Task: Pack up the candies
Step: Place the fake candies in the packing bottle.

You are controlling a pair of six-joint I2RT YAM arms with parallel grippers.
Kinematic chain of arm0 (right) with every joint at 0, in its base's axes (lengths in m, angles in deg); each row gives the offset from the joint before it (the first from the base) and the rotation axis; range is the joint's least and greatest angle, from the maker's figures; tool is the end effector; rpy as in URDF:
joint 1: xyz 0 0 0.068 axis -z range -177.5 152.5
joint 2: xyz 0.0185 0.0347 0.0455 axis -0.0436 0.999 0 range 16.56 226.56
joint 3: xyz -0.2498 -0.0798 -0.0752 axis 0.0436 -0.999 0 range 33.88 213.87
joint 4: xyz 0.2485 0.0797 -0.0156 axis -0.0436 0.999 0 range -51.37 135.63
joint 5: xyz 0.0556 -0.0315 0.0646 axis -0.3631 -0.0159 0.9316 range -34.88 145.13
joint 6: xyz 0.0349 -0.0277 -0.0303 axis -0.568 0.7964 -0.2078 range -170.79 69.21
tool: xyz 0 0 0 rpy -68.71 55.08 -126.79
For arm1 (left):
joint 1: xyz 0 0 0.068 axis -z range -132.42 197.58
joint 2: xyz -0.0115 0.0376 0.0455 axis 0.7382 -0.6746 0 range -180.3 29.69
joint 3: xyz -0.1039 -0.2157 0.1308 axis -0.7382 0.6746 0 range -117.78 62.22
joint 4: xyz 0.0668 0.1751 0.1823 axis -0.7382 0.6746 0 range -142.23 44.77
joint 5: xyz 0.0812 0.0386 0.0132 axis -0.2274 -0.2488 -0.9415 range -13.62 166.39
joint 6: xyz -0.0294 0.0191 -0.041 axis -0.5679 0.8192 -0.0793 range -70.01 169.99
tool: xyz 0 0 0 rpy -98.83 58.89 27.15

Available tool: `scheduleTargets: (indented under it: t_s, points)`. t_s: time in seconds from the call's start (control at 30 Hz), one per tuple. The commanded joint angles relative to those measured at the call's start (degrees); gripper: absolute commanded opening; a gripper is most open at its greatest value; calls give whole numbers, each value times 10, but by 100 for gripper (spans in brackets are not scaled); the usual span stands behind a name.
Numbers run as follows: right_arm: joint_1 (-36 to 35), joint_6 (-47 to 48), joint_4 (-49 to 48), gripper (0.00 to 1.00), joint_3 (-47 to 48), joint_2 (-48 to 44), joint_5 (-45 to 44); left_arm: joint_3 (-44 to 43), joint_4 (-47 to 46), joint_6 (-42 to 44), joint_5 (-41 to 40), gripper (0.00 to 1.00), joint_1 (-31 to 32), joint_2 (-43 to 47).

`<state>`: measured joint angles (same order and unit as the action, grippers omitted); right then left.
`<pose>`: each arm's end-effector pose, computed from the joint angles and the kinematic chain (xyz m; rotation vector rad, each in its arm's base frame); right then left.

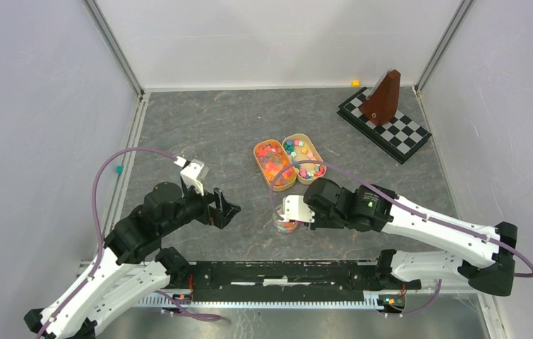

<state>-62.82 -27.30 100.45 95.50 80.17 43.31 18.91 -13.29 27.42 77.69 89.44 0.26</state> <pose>0.0892 0.1765 0.3039 -1.8037 1.9325 -0.0361 0.0834 -0.0759 0.3138 0.3646 2.0547 -0.7281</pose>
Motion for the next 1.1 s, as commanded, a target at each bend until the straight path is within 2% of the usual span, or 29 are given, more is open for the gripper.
scheduleTargets:
  t_s: [0.0,0.37,0.6,0.77,1.07]
  points:
    - [-11,-18,14,0,39,9,-45,6,-8,-13,-26,100,-1,10]
    - [-12,-45,14,0,49,8,-122,6,-8,-9,-25,100,-1,11]
    - [1,-72,-51,0,13,-26,-217,0,-8,-8,-27,100,-1,9]
    - [55,-87,-144,0,-34,-59,-252,2,-10,-9,-16,100,-1,8]
    - [193,-117,-337,0,-146,-107,-231,17,-10,-4,-16,100,-1,16]
